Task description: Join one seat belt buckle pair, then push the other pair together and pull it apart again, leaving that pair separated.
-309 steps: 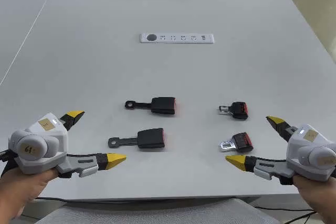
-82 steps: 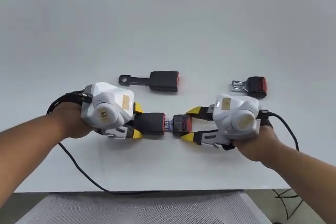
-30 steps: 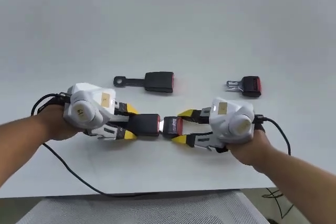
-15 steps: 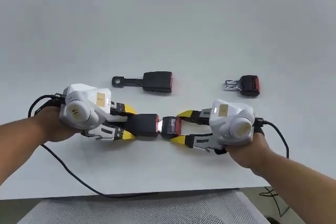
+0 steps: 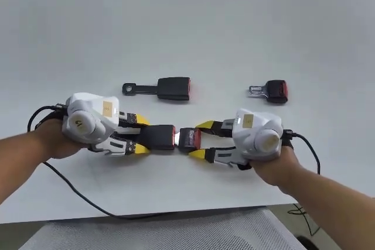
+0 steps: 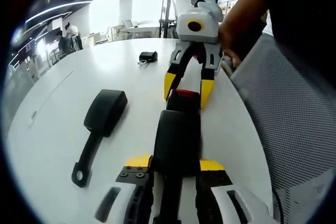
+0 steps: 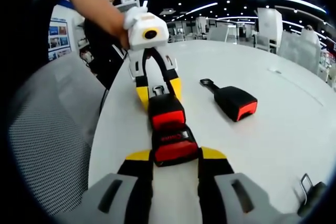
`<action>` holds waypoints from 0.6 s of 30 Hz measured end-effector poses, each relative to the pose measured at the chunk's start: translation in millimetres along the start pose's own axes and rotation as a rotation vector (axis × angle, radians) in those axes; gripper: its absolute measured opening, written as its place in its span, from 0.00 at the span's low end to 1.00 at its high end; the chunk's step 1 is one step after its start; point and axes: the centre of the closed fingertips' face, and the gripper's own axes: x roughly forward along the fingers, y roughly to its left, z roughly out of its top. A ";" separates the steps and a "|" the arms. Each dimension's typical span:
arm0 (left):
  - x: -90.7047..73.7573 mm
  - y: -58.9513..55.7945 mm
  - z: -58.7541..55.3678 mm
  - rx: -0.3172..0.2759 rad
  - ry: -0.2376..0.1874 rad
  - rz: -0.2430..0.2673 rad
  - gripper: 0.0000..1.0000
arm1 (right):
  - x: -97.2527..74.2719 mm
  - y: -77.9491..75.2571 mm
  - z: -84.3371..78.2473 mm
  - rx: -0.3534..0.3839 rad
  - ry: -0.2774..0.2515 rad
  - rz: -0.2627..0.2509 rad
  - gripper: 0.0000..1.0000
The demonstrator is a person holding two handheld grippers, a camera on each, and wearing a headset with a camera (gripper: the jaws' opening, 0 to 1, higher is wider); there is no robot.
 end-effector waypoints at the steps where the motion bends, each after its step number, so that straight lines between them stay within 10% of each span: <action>1: -0.1 0.0 -0.3 0.014 0.005 -0.001 0.31 | 0.1 0.1 0.2 -0.004 0.002 -0.001 0.31; 18: 0.2 -3.6 0.4 0.067 0.088 -0.001 0.33 | 1.7 5.9 2.7 -0.019 0.057 -0.020 0.34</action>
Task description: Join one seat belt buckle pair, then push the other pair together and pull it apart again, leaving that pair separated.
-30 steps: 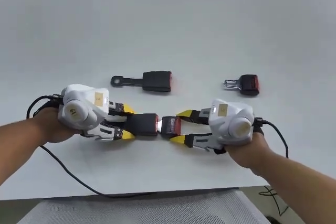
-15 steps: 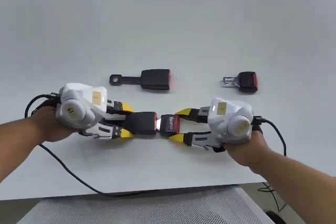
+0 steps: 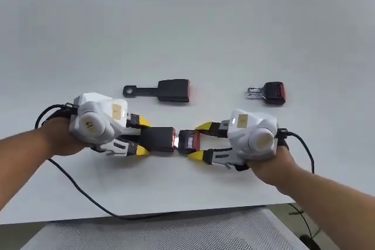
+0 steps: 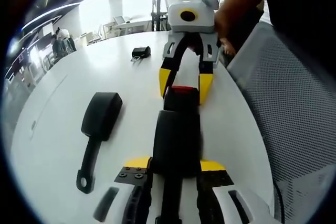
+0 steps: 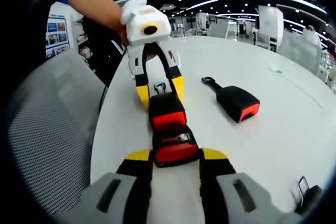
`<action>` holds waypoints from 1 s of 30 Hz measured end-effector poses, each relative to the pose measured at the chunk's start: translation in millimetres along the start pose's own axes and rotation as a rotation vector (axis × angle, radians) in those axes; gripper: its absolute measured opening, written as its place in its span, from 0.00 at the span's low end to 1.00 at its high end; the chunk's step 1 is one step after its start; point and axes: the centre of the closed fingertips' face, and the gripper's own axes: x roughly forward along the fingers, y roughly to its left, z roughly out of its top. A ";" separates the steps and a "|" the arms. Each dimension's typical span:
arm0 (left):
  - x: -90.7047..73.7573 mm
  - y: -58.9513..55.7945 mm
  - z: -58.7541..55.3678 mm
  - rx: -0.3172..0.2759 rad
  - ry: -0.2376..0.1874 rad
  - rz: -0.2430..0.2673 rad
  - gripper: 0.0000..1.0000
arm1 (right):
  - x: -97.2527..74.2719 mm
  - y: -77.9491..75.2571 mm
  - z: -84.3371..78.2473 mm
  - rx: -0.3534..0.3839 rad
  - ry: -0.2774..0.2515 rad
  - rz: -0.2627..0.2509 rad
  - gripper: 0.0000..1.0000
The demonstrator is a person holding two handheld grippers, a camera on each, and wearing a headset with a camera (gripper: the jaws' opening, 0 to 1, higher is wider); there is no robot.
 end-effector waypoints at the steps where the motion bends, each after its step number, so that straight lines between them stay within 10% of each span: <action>1: -0.2 -0.4 0.2 -0.019 0.006 0.003 0.34 | -0.3 0.6 0.7 0.007 0.011 -0.008 0.34; 4: -3.3 -1.2 0.0 -0.033 0.024 0.012 0.39 | -5.4 -3.1 8.3 0.104 -0.016 -0.039 0.40; 6: -9.4 -2.9 -0.3 -0.015 0.025 0.020 0.48 | -11.7 -9.0 17.3 0.129 -0.053 -0.089 0.61; 14: -20.1 0.2 20.0 -0.063 -0.073 0.067 0.72 | -39.4 -17.5 30.6 0.198 -0.101 -0.191 0.86; 30: -34.7 26.5 74.3 -0.142 -0.120 0.217 0.90 | -115.4 -48.4 18.1 0.173 -0.175 -0.255 0.91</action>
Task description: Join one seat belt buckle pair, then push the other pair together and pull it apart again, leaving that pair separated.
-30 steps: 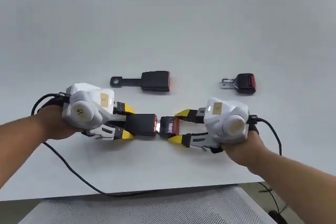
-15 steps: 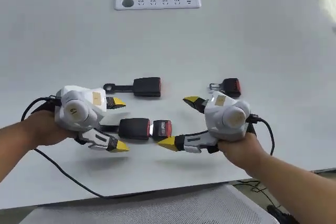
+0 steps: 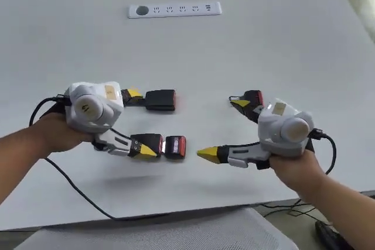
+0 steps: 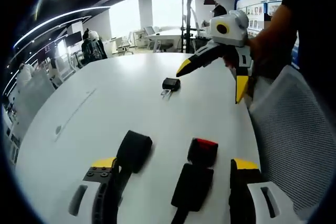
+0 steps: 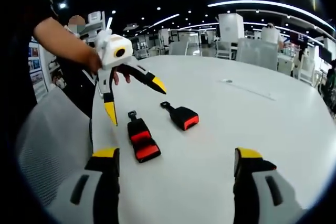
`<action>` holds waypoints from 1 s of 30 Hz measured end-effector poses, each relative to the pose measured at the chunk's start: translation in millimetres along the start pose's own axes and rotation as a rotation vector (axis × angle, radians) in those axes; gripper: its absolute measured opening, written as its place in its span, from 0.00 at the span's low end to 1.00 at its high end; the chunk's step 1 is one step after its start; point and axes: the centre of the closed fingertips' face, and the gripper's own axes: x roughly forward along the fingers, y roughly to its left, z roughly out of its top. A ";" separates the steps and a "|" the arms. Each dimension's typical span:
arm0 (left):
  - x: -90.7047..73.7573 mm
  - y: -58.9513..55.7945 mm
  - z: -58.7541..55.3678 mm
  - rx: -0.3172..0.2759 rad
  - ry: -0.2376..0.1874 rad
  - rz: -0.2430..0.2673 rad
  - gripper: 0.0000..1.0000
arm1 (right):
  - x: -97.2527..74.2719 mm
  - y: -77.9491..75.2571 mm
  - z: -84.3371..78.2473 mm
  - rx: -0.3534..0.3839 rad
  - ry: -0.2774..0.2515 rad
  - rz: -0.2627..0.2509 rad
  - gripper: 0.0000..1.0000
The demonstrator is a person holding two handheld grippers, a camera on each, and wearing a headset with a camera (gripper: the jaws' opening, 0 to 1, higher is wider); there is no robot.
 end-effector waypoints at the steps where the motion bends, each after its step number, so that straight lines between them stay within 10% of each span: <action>1: 0.0 1.2 0.4 -0.002 0.011 0.012 0.90 | -2.7 -5.9 0.1 -0.006 -0.003 -0.002 0.91; 15: -12.1 27.5 27.2 -0.031 0.050 0.136 0.95 | -34.7 -89.5 2.6 -0.074 0.010 0.020 0.91; 30: 11.8 64.5 20.5 0.003 0.072 0.084 0.92 | -34.9 -125.4 -33.9 -0.106 0.147 0.074 0.89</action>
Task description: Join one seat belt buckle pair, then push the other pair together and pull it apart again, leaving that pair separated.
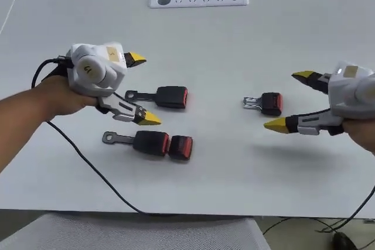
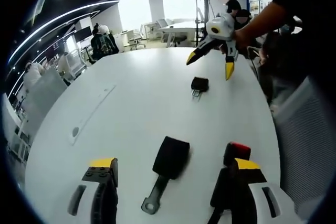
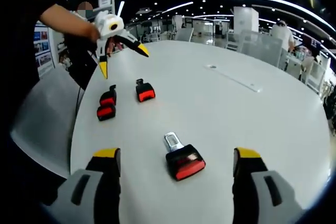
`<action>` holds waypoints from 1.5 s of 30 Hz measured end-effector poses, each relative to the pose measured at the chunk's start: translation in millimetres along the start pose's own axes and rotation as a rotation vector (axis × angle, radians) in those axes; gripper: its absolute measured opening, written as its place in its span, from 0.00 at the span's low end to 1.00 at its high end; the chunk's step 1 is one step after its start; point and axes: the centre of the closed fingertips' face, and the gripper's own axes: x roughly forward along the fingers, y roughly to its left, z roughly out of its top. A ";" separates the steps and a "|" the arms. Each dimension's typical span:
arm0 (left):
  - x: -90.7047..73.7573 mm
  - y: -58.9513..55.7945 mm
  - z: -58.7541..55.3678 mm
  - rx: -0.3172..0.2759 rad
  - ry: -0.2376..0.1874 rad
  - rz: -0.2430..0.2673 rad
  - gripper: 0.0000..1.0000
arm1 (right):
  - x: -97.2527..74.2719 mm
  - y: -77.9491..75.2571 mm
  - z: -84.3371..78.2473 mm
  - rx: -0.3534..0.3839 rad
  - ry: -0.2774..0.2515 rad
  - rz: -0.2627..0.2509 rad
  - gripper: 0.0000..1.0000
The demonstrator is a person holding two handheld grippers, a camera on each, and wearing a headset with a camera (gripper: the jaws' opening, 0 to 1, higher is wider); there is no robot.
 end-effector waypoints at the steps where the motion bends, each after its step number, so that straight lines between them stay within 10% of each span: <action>1: 3.5 1.5 -3.2 0.007 0.009 -0.007 0.92 | 1.5 -1.4 -3.5 -0.007 0.014 0.007 0.89; 26: 64.2 3.1 -40.3 0.051 0.068 -0.177 0.68 | 32.2 -4.2 -36.0 -0.047 0.128 0.149 0.70; 31: 66.1 -0.8 -58.3 0.132 0.146 -0.194 0.58 | 32.5 -6.1 -34.7 -0.059 0.125 0.164 0.64; 32: 68.5 -4.3 -43.7 0.130 0.063 -0.207 0.58 | 32.3 -5.2 -35.6 -0.063 0.130 0.171 0.62; 45: 69.9 10.4 -45.0 0.094 0.071 -0.191 0.42 | 34.8 -7.3 -33.6 -0.116 0.139 0.220 0.42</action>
